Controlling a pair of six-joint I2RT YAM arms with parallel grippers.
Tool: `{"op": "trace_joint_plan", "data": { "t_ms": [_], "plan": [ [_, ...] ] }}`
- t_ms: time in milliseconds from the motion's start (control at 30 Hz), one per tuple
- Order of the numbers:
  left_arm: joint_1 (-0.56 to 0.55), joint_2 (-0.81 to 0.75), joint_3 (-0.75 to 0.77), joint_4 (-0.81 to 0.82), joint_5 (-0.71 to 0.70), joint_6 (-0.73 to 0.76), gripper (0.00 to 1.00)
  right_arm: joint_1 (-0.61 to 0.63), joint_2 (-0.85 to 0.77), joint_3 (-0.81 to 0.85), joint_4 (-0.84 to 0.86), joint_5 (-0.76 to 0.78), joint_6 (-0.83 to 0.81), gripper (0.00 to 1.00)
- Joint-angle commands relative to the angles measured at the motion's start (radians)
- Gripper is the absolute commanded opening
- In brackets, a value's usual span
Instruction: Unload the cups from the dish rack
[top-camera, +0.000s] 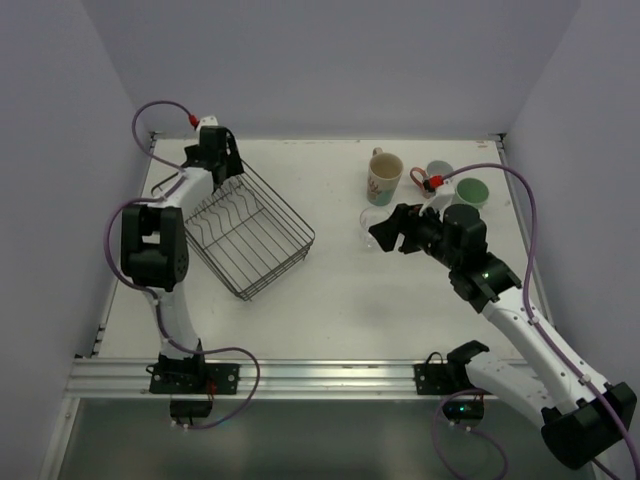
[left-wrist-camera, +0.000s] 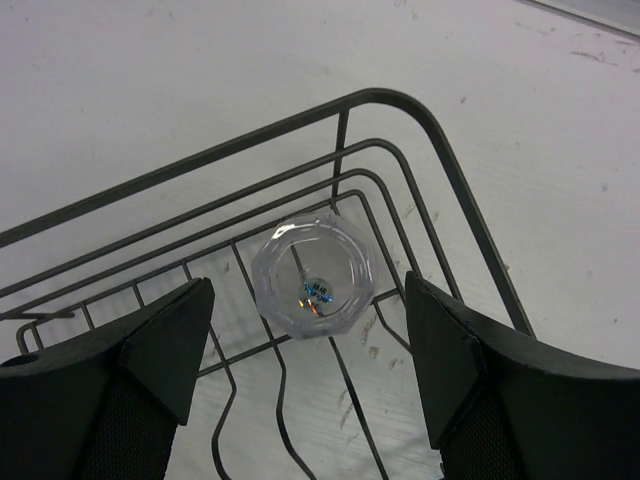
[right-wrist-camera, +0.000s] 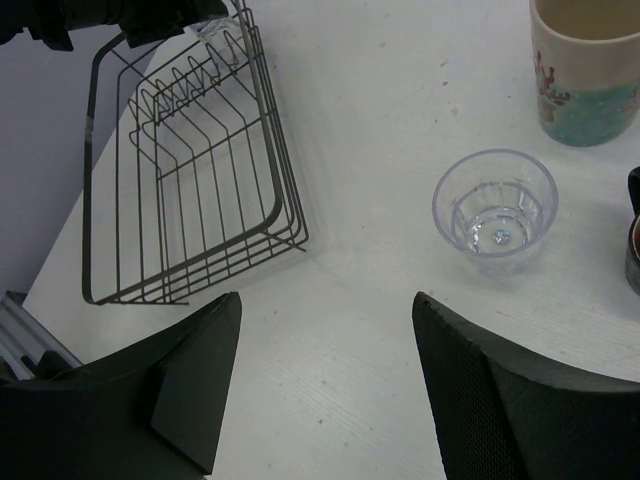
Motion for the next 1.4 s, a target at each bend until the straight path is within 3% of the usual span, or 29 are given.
{"op": "trace_joint_plan", "data": {
  "t_ms": [0, 233, 500, 967, 1067, 1200, 1233, 1367],
  "plan": [
    [0.014, 0.024, 0.066, 0.061, -0.011, 0.043, 0.82, 0.008, -0.013, 0.007, 0.045, -0.033, 0.009, 0.72],
    [0.026, 0.073, 0.066, 0.080, 0.008, 0.046, 0.73, 0.012, -0.019, 0.026, 0.027, -0.028, 0.008, 0.72],
    [0.032, 0.059, 0.061, 0.095, 0.020, 0.043, 0.37, 0.024, -0.016, 0.041, 0.021, -0.033, 0.009, 0.72],
    [0.032, -0.324, -0.063, 0.107, 0.040, -0.017, 0.26, 0.055, 0.079, 0.067, 0.206, -0.209, 0.141, 0.72],
    [0.031, -0.435, -0.117, 0.103, 0.124, -0.083, 0.24, 0.061, 0.069, 0.058, 0.275, -0.235, 0.199, 0.73],
    [0.026, -0.593, -0.224, 0.118, 0.351, -0.236, 0.23, 0.063, 0.044, -0.002, 0.416, -0.272, 0.351, 0.73],
    [0.026, -0.654, -0.252, 0.133, 0.473, -0.309, 0.23, 0.063, 0.039, -0.019, 0.493, -0.287, 0.376, 0.73],
    [-0.017, -0.777, -0.457, 0.345, 0.736, -0.523, 0.22, 0.067, 0.030, -0.092, 0.634, -0.320, 0.454, 0.73]
  ]
}}
